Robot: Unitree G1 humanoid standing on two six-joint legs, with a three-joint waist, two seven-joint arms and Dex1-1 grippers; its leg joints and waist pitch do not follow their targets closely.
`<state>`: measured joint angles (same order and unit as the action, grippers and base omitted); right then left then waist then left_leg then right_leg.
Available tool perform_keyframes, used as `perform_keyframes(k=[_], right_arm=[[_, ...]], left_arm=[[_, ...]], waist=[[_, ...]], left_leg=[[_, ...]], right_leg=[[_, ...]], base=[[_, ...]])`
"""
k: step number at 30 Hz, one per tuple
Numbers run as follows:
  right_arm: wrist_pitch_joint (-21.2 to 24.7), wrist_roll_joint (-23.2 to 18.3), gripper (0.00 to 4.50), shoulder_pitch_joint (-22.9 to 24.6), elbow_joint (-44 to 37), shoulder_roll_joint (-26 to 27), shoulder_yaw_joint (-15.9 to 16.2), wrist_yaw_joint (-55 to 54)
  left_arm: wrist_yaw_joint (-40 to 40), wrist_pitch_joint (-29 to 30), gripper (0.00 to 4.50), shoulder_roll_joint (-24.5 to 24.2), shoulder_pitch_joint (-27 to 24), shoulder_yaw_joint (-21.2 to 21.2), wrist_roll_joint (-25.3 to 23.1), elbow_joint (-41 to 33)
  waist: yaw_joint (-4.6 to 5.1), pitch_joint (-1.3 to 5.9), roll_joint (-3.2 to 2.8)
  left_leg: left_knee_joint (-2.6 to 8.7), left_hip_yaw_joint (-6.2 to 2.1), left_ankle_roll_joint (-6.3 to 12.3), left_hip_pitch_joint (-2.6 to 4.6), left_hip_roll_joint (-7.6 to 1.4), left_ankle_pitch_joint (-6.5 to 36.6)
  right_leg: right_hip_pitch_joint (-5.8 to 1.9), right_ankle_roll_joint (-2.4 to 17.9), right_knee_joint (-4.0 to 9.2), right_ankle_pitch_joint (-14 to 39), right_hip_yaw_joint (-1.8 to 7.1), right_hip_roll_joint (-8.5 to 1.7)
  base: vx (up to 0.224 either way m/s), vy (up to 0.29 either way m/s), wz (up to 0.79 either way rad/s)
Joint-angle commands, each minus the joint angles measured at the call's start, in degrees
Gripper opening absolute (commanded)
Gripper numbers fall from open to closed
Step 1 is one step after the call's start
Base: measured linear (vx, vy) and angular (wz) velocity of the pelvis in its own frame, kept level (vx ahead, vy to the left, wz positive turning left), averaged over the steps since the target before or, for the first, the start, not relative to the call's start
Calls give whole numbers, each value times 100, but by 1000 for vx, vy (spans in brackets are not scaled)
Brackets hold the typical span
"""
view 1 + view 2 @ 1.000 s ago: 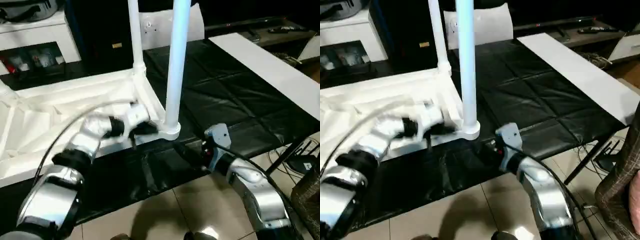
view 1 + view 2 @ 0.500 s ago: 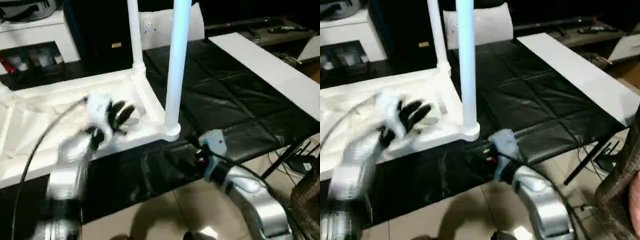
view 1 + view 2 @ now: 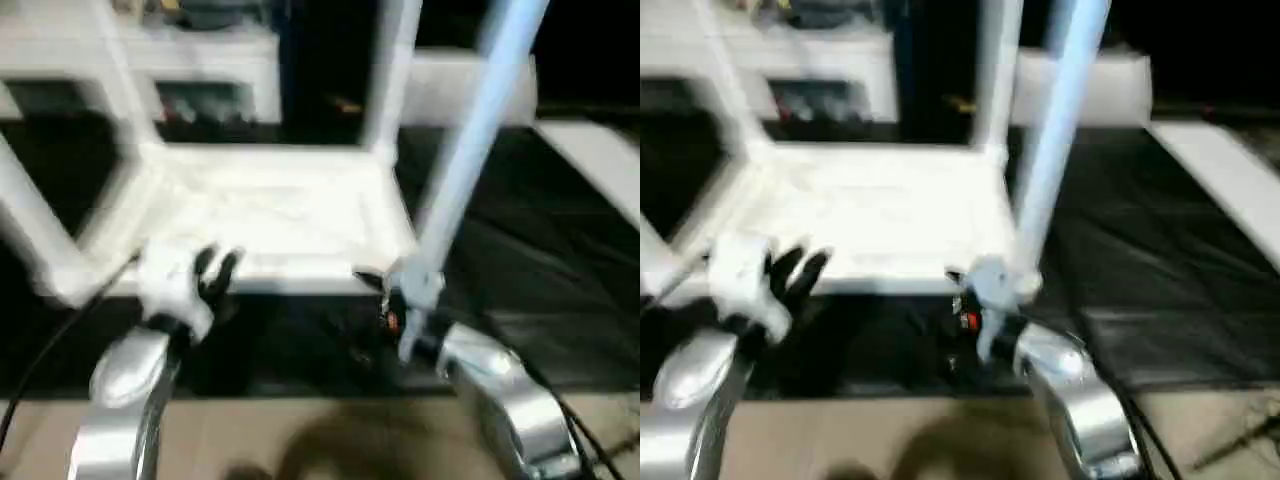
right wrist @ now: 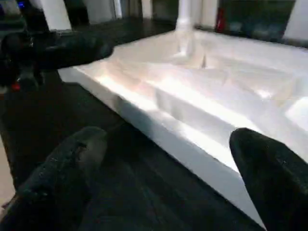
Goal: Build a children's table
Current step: Rotate table base
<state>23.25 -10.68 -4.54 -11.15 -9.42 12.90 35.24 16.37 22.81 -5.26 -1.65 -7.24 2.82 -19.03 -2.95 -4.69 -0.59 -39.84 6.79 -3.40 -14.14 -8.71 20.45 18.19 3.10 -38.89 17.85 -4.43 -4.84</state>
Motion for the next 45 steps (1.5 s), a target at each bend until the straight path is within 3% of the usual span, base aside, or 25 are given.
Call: perform_keyframes(k=[1, 2, 3, 4, 5, 6, 7, 8, 9, 10, 11, 13, 14, 15, 20, 23, 28, 31, 33, 35, 37, 41, 45], right_arm=[[-142, 36, 450, -25, -38, -99, -57, 46], [-163, 37, 450, -13, -55, -112, -57, 52], [-167, 36, 450, -11, -59, -111, -60, 47], [-173, 29, 450, -40, -52, -114, -87, 38], [-178, 18, 450, -65, -42, -120, -102, 31], [-213, 27, 450, -115, -11, -130, -133, -25], [-196, -6, 450, -153, -1, -115, -190, -66], [-185, -23, 450, -173, 5, -105, -219, -86], [-170, -54, 450, -194, 24, -89, -250, -105], [-173, -8, 450, -218, 54, -102, -255, -153], [-217, 84, 450, -246, 138, -159, -241, -217], [-243, 121, 450, -291, 216, -176, -261, -266], [-262, 167, 450, -329, 275, -181, -285, -323], [-252, 249, 450, -475, 479, -146, -427, -561], [-384, 458, 450, -915, 1152, -119, -880, -1245], [-465, 447, 450, -1166, 1475, -198, -1127, -1482], [-656, 557, 450, -1408, 1895, -343, -1324, -1712], [-655, 441, 450, -1435, 1937, -416, -1329, -1453], [-546, 149, 450, -1329, 1666, -311, -1253, -1130], [-486, 38, 450, -1265, 1559, -275, -1191, -988], [-394, -113, 450, -1093, 1326, -274, -947, -711], [-268, -243, 450, -854, 1015, -303, -623, -338], [-250, -144, 450, -683, 843, -270, -474, -327]], left_arm=[[-215, 62, 149, 47, 104, -13, -20, -75], [-305, 140, 149, 72, 95, -86, -21, -88], [-337, 183, 168, 82, 93, -117, -11, -89], [-384, 206, 168, 106, 83, -227, 52, -90], [-408, 211, 179, 125, 74, -295, 88, -101], [-535, 316, 179, 80, 42, -342, -62, -136], [-645, 311, 179, 101, 36, -428, -87, -125], [-696, 301, 196, 113, 36, -474, -89, -115], [-798, 302, 196, 82, 19, -503, -170, -111], [-863, 307, 206, 33, -12, -520, -242, -107], [-956, 319, 206, 6, -78, -574, -232, -90], [-1057, 360, 224, 35, -109, -649, -224, -112], [-1107, 389, 224, 49, -131, -680, -244, -141], [-1237, 443, 224, 62, -163, -772, -294, -170], [-1704, 443, 224, 117, -134, -1122, -389, -160], [-1942, 348, 224, 94, -66, -1321, -428, -155], [-1931, 290, 224, 37, -85, -1328, -392, -100], [-1893, 267, 224, 13, -142, -1305, -369, -103], [-1888, 232, 224, -6, -273, -1254, -425, -183], [-1887, 226, 224, 11, -325, -1232, -427, -224], [-1948, 167, 224, 49, -366, -1230, -414, -244], [-1833, 65, 224, -95, -260, -1264, -362, -37], [-1770, 98, 224, -423, 56, -1380, -342, 293]], waist=[[190, 413, -105], [164, 570, 7], [215, 680, 29], [224, 653, 4], [285, 684, 115], [295, 675, 152], [290, 644, 171], [292, 607, 131], [290, 559, 138], [294, 525, 142], [279, 480, 133], [255, 462, 140], [242, 449, 97], [250, 431, 129], [266, 403, 133], [259, 398, 149], [227, 426, 137], [199, 470, 155], [191, 510, 158], [191, 495, 155], [192, 470, 150], [198, 432, 132], [208, 418, 86]], left_leg=[[718, -358, 448, 103, -491, -628], [503, -222, 488, -101, -209, -2778], [404, -241, 389, -178, -14, -4597], [394, -225, 299, -177, 16, -4948], [371, -191, 272, -211, 60, -5059], [390, -165, 301, -281, 54, -4806], [447, -143, 373, -373, -5, -4078], [529, -151, 445, -427, -106, -3272], [591, -120, 518, -448, -162, -2489], [628, -115, 573, -466, -199, -2105], [677, -101, 651, -466, -268, -1422], [704, -105, 679, -492, -315, -1107], [713, -106, 651, -490, -338, -1007], [729, -100, 603, -513, -341, -804], [785, -76, 305, -513, -325, -67], [808, -72, 273, -515, -317, 50], [801, -75, 264, -543, -308, -251], [752, -70, 434, -572, -296, -761], [699, -70, 724, -606, -291, -1294], [701, -67, 864, -617, -304, -1369], [719, -62, 952, -610, -339, -1106], [765, -72, 844, -615, -362, -654], [809, -80, 494, -583, -353, -313]], right_leg=[[289, 622, 309, -1515, 220, -289], [145, 735, 248, -2872, 389, -318], [47, 762, 140, -3904, 404, -146], [114, 759, 185, -3913, 374, -99], [86, 768, 226, -3852, 426, -64], [33, 782, 258, -3755, 447, -90], [-15, 829, 320, -3432, 479, -170], [-44, 954, 381, -2884, 480, -245], [-34, 1071, 456, -2317, 491, -277], [-31, 1128, 486, -1996, 497, -296], [-11, 1226, 539, -1320, 494, -332], [-13, 1308, 562, -955, 502, -362], [15, 1340, 561, -856, 496, -361], [14, 1335, 581, -670, 500, -354], [51, 1200, 652, 60, 495, -316], [76, 1111, 680, 219, 498, -304], [77, 1107, 626, -247, 476, -288], [52, 1176, 577, -854, 475, -291], [45, 1284, 524, -1403, 473, -299], [65, 1345, 524, -1438, 462, -301], [83, 1402, 562, -1022, 446, -308], [93, 1322, 613, -502, 456, -313], [124, 1191, 629, -313, 462, -287]], base=[[0, 0, 0], [87, 64, 10], [89, 40, 3], [89, 40, 3], [65, 28, 2], [0, 0, 0], [0, 0, 0], [0, 0, 0], [0, 0, 0], [0, 0, 0], [-60, -44, 4], [-54, -46, 2], [0, 0, 0], [-53, -34, 0], [-55, -22, 1], [0, 0, 0], [0, 0, 0], [0, 0, 0], [0, 0, 0], [0, 0, 0], [0, 0, 0], [0, 0, 0], [0, 0, 0]])
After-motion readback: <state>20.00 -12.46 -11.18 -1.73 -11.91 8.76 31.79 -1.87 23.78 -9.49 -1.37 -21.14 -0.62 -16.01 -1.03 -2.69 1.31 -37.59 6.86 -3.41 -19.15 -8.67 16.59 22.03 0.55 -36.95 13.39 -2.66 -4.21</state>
